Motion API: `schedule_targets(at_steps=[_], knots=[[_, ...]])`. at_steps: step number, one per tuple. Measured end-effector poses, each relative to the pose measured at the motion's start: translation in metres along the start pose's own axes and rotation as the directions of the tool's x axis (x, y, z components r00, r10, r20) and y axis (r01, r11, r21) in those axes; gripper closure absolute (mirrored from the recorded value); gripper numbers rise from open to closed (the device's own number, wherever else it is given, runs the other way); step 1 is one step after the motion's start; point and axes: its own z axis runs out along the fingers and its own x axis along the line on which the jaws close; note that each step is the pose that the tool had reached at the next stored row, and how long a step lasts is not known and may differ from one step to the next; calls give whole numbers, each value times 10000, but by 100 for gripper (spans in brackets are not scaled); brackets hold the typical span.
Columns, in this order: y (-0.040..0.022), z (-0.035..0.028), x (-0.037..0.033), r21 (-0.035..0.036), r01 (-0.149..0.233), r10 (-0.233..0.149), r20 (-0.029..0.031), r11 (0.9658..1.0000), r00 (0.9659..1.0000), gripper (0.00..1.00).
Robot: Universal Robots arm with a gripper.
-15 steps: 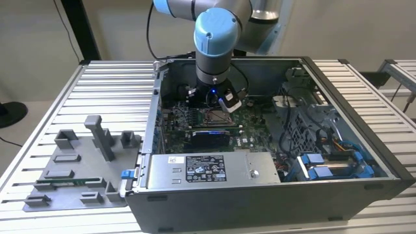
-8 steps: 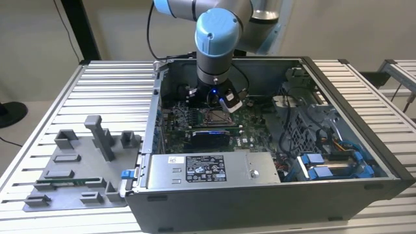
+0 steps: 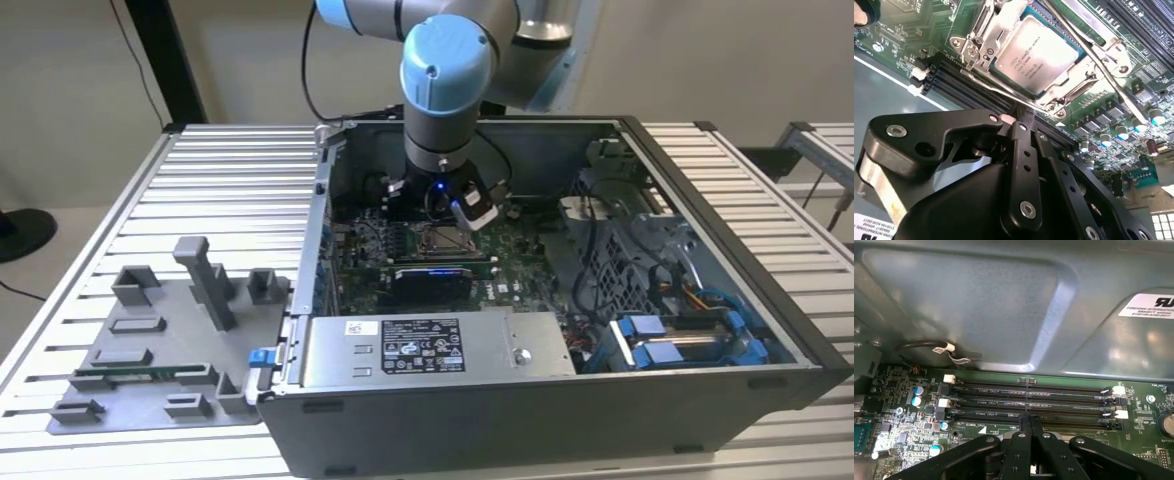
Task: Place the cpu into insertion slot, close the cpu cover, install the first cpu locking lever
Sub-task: 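Install the first cpu locking lever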
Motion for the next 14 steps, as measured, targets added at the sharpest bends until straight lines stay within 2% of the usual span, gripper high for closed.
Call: schedule_targets(at_steps=[8,14], knots=[[15,-31,98,3,0,0,2,10000,10000,100],[-17,-48,145,3,5,-5,12,10000,10000,100]])
